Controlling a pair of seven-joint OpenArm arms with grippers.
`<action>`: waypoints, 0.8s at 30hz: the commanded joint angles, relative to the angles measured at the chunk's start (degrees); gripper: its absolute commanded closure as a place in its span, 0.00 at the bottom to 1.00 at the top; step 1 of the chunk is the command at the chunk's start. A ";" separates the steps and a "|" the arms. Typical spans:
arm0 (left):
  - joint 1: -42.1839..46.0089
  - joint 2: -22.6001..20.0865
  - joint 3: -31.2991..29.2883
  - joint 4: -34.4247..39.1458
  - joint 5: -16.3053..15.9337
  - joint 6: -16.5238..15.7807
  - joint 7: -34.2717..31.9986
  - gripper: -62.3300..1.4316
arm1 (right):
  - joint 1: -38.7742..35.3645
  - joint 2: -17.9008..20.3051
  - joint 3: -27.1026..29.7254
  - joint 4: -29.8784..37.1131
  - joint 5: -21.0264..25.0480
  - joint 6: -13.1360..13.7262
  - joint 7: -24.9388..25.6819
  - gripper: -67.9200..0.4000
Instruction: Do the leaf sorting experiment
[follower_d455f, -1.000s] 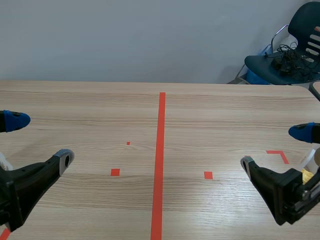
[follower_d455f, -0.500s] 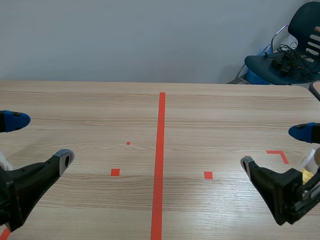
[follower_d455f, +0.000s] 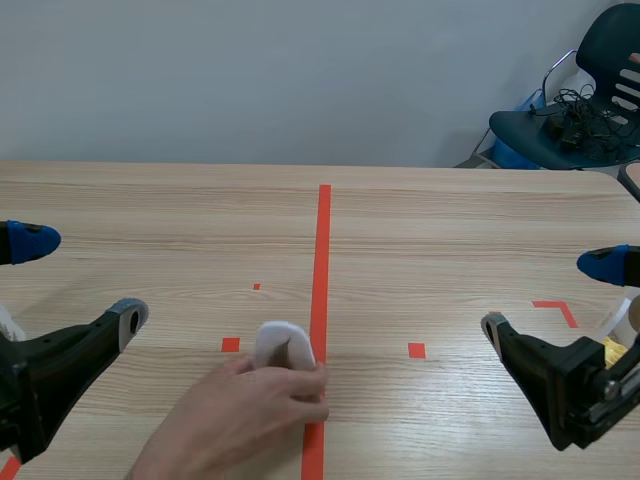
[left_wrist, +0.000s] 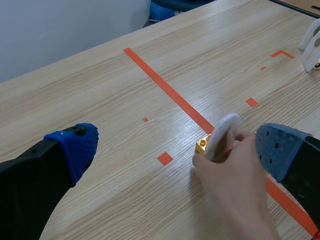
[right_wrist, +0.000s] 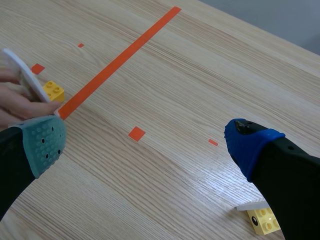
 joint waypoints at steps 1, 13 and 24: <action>0.13 0.26 0.15 0.39 -0.66 0.26 -0.76 0.00 | 0.66 -0.02 0.61 0.81 0.39 -0.20 0.66 0.00; 0.13 0.26 0.15 0.39 -0.66 0.26 -0.74 0.00 | 0.66 -0.02 0.61 0.81 0.39 -0.20 0.66 0.00; -5.27 0.31 5.29 -5.73 1.73 -0.57 2.95 0.00 | 0.66 -0.02 0.61 0.81 0.39 -0.20 0.66 0.00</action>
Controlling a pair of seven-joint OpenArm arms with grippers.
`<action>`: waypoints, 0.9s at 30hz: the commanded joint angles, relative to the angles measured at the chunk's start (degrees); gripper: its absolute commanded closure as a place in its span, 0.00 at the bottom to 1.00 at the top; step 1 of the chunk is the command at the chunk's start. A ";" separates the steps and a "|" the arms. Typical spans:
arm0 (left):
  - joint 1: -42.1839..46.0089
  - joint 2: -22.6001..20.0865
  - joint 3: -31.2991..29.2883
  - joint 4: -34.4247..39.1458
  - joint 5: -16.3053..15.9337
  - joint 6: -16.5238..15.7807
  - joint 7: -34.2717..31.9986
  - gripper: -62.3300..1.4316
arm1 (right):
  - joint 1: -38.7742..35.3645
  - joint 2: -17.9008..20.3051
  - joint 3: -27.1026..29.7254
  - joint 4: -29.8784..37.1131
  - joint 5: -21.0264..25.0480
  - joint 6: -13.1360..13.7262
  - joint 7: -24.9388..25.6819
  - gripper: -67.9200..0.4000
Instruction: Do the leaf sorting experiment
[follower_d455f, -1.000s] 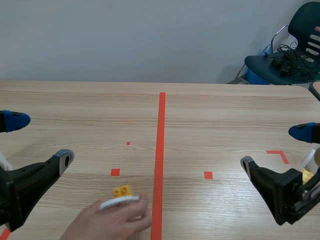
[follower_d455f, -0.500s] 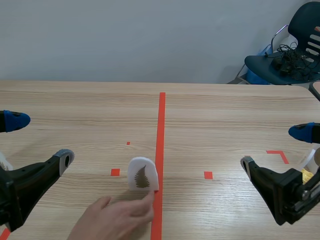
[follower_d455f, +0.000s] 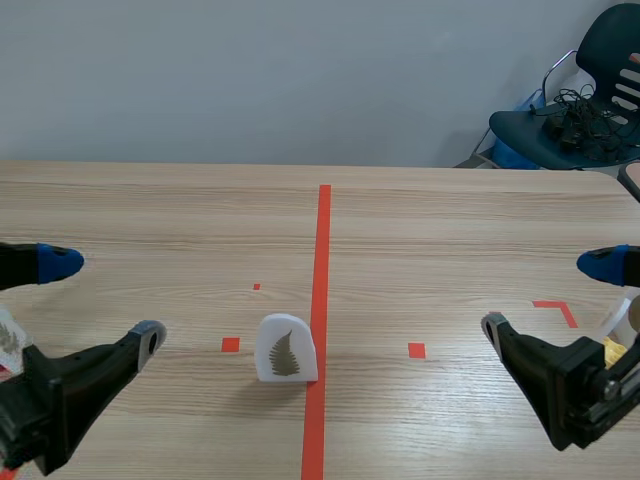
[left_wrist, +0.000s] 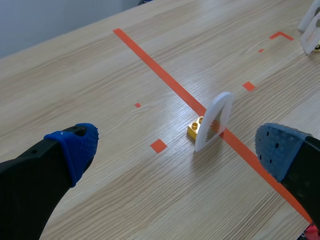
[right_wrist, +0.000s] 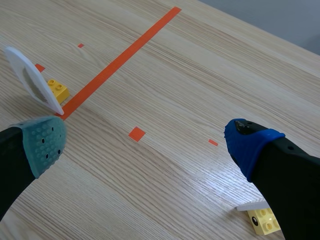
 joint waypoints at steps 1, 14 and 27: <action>-1.81 0.42 1.77 -2.67 0.83 -0.04 -0.57 0.00 | 0.66 -0.02 0.61 0.81 0.39 -0.22 0.66 0.00; -21.77 8.22 18.43 -29.77 4.07 -2.60 -5.68 0.00 | 0.66 -0.04 0.61 0.81 0.39 -0.22 0.66 0.00; -35.36 15.06 34.03 -43.63 19.23 2.01 -15.93 0.00 | 0.66 -0.98 0.63 0.81 0.37 -0.22 0.61 0.00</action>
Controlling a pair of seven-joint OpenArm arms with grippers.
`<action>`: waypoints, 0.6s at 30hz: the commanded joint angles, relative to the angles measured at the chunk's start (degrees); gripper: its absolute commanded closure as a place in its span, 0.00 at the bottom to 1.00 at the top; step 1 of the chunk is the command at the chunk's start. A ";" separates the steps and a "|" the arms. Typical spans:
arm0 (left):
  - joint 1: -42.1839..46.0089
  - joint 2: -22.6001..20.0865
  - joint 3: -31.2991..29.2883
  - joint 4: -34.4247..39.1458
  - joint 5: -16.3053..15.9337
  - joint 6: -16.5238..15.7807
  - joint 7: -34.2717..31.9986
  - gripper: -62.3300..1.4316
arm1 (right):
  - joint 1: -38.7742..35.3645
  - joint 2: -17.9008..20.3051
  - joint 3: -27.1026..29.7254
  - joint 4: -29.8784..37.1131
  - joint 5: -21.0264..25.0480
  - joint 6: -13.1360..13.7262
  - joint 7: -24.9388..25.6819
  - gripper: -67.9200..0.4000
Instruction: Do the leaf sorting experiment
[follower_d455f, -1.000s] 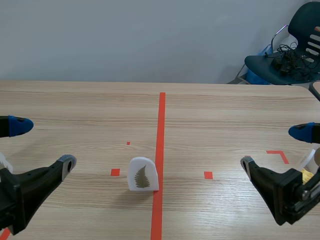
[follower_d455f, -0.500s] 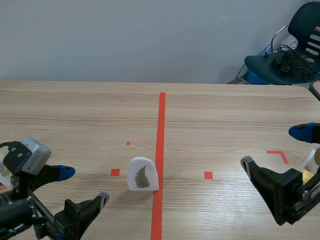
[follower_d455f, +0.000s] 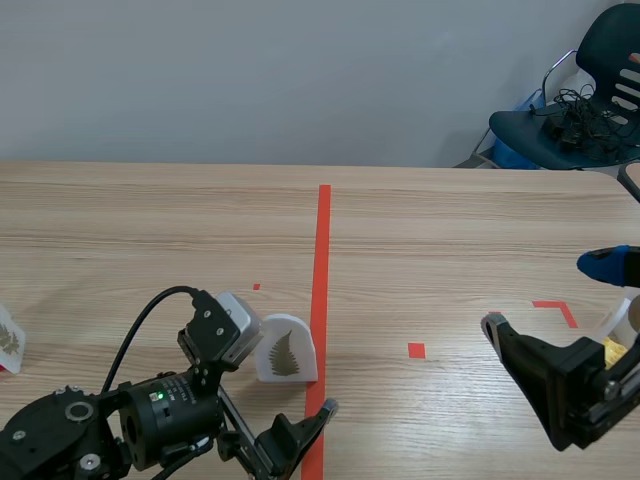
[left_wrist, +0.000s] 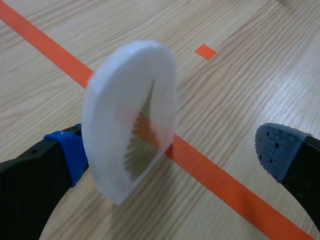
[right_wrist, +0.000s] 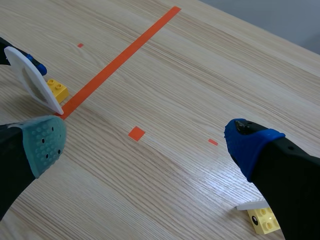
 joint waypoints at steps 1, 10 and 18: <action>-0.74 0.02 -0.33 0.79 -0.90 0.50 -1.33 0.00 | 0.66 -0.92 0.61 0.81 0.39 -0.20 0.48 0.00; -0.98 0.26 -0.28 0.26 -0.94 2.16 -2.10 0.62 | 0.66 -1.90 0.61 0.81 0.39 -0.20 -0.44 0.00; -0.94 0.24 -0.28 0.33 -1.01 2.14 -2.05 0.87 | 0.66 -1.90 0.61 0.81 0.39 -0.20 -0.44 0.00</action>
